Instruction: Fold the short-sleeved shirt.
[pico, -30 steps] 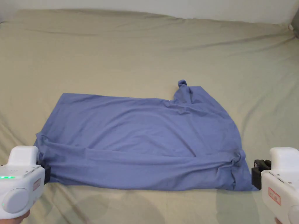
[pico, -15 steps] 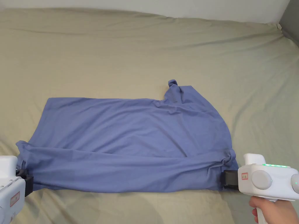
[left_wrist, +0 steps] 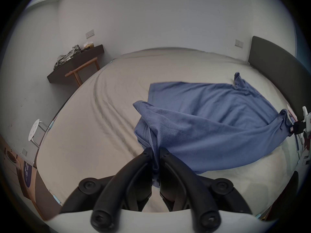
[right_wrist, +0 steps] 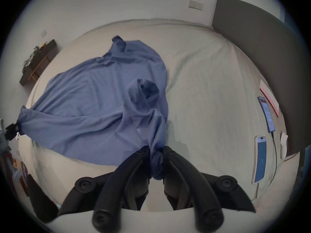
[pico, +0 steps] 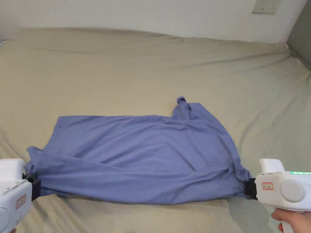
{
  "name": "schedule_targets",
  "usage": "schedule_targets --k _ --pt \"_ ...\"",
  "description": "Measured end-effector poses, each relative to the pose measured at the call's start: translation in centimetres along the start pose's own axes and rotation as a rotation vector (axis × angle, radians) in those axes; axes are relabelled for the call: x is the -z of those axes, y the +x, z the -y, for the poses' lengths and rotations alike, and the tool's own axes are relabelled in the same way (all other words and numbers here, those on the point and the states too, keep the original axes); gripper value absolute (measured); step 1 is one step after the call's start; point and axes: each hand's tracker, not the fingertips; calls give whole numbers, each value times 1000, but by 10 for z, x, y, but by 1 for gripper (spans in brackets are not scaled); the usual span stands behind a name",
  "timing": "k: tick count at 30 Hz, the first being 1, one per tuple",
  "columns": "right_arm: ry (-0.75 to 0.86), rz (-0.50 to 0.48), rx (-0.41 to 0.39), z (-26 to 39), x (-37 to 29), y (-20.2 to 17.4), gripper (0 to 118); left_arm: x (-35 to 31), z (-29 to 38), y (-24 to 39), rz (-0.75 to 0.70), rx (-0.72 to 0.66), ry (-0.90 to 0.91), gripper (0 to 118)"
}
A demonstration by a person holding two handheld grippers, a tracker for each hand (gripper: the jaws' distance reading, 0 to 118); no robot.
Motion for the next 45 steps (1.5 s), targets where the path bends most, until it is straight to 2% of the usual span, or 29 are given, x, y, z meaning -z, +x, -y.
schedule_targets --k 6,9,16,25,26,27,28,29,30,31,33,38,42,45 --pt "9 -7 -10 18 -56 1 14 -35 17 -10 -4 44 -23 4" --pt "-57 -43 41 42 -62 3 14 -40 42 -21 -7 45 -87 4" --pt "-193 -40 87 103 -35 3 14 -16 97 -41 15 49 -260 4" --pt "-254 20 45 115 4 -7 15 15 109 -37 21 62 -351 5" --pt "-256 21 41 112 2 -7 19 15 106 -37 17 62 -353 6" --pt "-253 30 33 109 -1 -7 31 13 103 -36 18 62 -355 11" --pt "-237 91 8 105 -6 -6 62 11 99 -37 18 57 -355 30" --pt "-220 135 -6 101 -9 -5 92 9 96 -38 6 52 -351 56" --pt "-174 152 -13 95 -15 -3 110 4 90 -40 -17 29 -319 86" --pt "-95 145 -1 86 -26 -1 116 -7 81 -39 -18 1 -270 110" --pt "60 132 21 65 -46 7 113 -29 60 -39 -22 -57 -108 112" --pt "408 129 1 14 -115 -23 113 -80 -5 -23 -20 -79 225 112" --pt "655 123 -105 -8 -168 -71 115 -129 -48 9 27 -74 466 111" --pt "791 155 -178 -11 -192 -106 115 -154 -68 34 8 -29 588 105"
